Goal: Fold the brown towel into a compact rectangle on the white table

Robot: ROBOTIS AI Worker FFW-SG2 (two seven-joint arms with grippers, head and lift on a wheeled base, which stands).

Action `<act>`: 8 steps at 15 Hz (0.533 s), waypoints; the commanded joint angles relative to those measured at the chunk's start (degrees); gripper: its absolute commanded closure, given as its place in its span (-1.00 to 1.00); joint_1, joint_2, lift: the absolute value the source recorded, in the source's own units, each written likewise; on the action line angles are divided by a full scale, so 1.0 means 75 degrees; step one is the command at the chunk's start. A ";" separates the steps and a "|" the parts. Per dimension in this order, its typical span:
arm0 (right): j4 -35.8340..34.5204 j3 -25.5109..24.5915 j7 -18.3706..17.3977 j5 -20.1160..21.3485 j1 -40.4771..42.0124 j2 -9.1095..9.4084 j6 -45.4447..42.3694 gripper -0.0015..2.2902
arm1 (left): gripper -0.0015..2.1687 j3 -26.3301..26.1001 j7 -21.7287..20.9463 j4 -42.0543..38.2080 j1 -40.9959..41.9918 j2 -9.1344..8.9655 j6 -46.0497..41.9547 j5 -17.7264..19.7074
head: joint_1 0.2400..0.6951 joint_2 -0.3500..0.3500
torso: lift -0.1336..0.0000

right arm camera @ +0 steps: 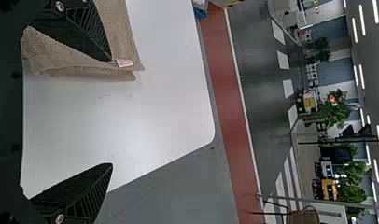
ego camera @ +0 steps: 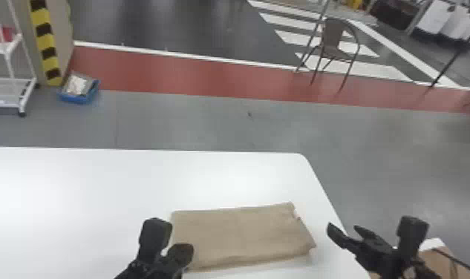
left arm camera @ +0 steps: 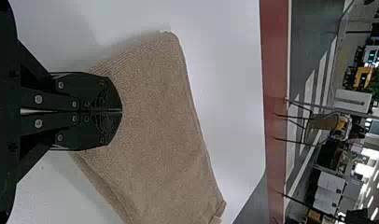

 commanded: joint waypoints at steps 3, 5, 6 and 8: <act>0.0006 0.0035 0.0000 -0.0001 -0.0042 0.0007 -0.0006 -0.93 | 0.64 0.0016 0.0055 0.0167 -0.0070 0.0010 -0.0273 -0.0236 | 1.00 -1.00 | 1.00; 0.0030 0.0047 0.0000 -0.0001 -0.0066 -0.0004 -0.0030 -0.93 | 0.64 0.0086 0.0055 0.0249 -0.0105 0.0010 -0.0273 -0.0236 | 1.00 -1.00 | 1.00; 0.0053 0.0047 0.0000 0.0011 -0.0089 -0.0004 -0.0030 -0.93 | 0.64 0.0098 0.0055 0.0261 -0.0105 0.0022 -0.0273 -0.0247 | 1.00 -1.00 | 1.00; 0.0088 0.0070 0.0000 0.0011 -0.0124 -0.0004 -0.0053 -0.93 | 0.64 0.0075 0.0055 0.0272 -0.0105 0.0022 -0.0273 -0.0283 | 1.00 -1.00 | 1.00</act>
